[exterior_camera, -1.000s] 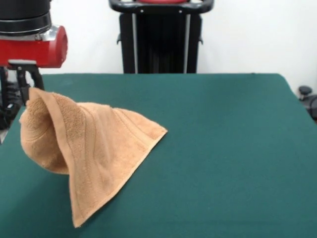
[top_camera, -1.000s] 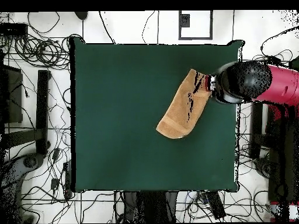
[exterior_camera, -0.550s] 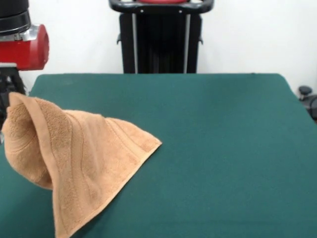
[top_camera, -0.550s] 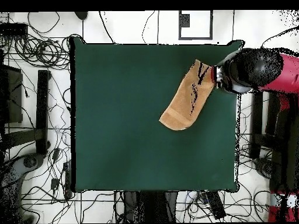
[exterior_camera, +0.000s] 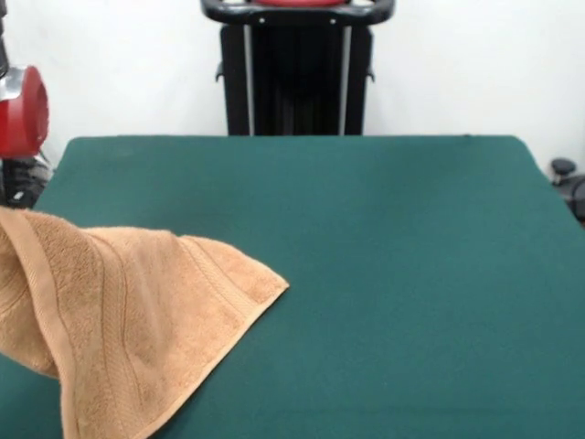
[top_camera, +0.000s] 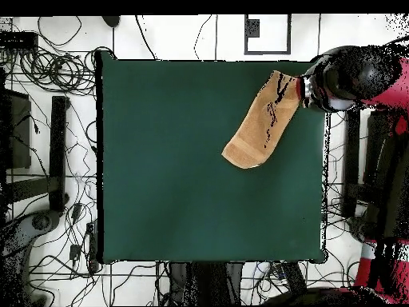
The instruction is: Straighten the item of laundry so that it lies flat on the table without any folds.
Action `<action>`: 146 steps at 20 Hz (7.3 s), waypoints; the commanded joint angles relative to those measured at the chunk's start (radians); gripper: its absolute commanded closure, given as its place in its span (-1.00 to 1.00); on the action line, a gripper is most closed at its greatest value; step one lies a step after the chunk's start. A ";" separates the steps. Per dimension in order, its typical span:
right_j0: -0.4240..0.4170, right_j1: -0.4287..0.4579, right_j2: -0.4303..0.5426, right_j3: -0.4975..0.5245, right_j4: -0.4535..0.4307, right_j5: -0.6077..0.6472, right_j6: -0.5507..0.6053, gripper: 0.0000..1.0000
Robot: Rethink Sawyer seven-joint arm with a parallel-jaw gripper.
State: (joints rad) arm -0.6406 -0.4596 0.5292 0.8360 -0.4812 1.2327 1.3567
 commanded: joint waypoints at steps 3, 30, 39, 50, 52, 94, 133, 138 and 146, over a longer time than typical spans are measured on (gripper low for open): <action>0.081 0.122 0.136 -0.234 -0.058 0.163 -0.431 1.00; 0.228 -0.639 -0.347 0.774 0.172 -0.141 0.382 1.00; 0.376 -0.676 -0.499 0.833 0.222 -0.153 0.516 1.00; 0.405 -0.650 -0.543 0.873 0.255 -0.236 0.523 1.00; 0.392 -0.629 -0.535 0.865 0.263 -0.249 0.497 1.00; 0.230 -0.402 -0.332 0.366 0.132 -0.477 0.216 1.00; 0.566 -0.414 -0.801 0.465 -0.090 -0.809 0.719 1.00; 0.594 -0.415 -0.830 0.505 -0.037 -0.809 0.738 1.00; 0.646 -0.402 -0.889 0.517 -0.042 -0.825 0.819 1.00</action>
State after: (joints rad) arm -0.0192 -0.8933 -0.2750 1.1479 -0.5237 0.4625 1.8811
